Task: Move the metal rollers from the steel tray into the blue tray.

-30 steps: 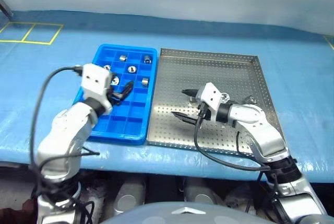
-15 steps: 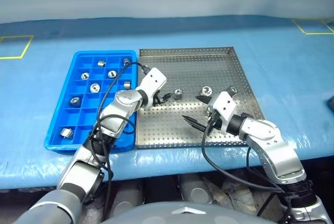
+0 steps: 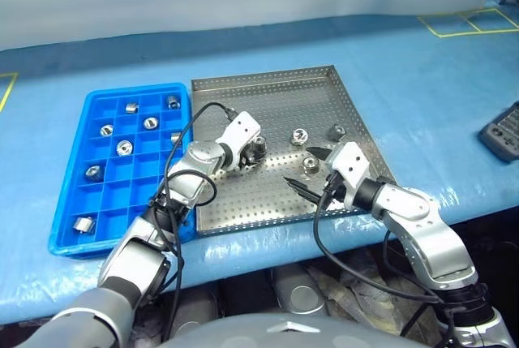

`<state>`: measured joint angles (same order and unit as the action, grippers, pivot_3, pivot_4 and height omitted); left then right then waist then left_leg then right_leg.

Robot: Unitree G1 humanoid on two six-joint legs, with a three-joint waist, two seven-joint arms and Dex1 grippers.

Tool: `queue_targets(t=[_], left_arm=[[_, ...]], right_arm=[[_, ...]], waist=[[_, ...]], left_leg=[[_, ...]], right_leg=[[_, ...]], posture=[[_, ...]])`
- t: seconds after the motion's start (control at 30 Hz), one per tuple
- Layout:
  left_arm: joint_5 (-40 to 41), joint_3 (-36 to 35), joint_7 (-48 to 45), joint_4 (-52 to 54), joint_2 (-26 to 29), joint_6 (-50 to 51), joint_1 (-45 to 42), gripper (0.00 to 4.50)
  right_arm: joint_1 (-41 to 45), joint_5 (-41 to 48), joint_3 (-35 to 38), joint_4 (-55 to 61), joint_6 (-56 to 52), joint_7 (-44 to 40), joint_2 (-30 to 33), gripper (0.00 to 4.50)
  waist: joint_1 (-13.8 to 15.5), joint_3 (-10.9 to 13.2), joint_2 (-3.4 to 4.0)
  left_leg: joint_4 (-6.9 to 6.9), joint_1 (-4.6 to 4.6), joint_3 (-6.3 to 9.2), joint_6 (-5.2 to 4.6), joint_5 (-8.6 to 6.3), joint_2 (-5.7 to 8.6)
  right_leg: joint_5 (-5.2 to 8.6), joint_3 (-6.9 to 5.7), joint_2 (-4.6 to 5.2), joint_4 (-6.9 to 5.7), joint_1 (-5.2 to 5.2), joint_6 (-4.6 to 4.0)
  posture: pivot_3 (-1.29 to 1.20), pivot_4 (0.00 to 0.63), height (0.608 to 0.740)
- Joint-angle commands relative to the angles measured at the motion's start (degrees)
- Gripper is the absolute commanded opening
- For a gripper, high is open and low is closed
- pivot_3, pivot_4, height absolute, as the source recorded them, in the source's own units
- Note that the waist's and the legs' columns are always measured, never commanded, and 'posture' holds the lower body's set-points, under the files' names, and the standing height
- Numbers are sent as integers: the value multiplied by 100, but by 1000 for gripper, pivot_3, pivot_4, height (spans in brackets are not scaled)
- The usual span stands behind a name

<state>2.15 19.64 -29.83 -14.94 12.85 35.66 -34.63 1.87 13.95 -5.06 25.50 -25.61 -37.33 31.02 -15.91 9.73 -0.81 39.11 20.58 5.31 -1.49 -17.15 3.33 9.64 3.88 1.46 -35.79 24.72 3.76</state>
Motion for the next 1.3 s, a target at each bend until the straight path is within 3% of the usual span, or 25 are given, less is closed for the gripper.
queue_targets(t=[0.03, 0.87, 1.03, 1.3], left_arm=[[-113, -65, 57, -79, -86, -147, -107, 3276], [-80, -636, 348, -592, -539, -297, -250, 3276], [-62, -613, 218, -572, -526, -273, -243, 1855], [-91, -652, 214, -536, -513, -246, -219, 1854]], right_arm=[[52, 48, 70, 140, 81, 22, -28, 4500], [114, 1, -86, 124, 95, 26, -128, 4500], [116, -1, -94, 131, 97, 28, -137, 4500], [126, -14, -108, 111, 111, 40, -155, 4500]], waist=[[-16, 0, 0], [-59, 0, 1], [-60, 0, 1], [-59, -1, 1]], left_leg=[[0, 0, 0, -1, -1, 0], [3, 0, -5, -4, -2, 2], [3, 0, -5, -4, -2, 2], [4, 0, -6, -4, -3, 2]], right_leg=[[0, 0, 1, 0, -1, 1], [-3, 6, 2, 0, -1, 8], [-3, 7, 2, 0, 0, 9], [-3, 7, 2, 0, 0, 9]], posture=[[-367, 150, 740], [-360, 150, 740], [-360, 150, 740], [-358, 150, 740]])
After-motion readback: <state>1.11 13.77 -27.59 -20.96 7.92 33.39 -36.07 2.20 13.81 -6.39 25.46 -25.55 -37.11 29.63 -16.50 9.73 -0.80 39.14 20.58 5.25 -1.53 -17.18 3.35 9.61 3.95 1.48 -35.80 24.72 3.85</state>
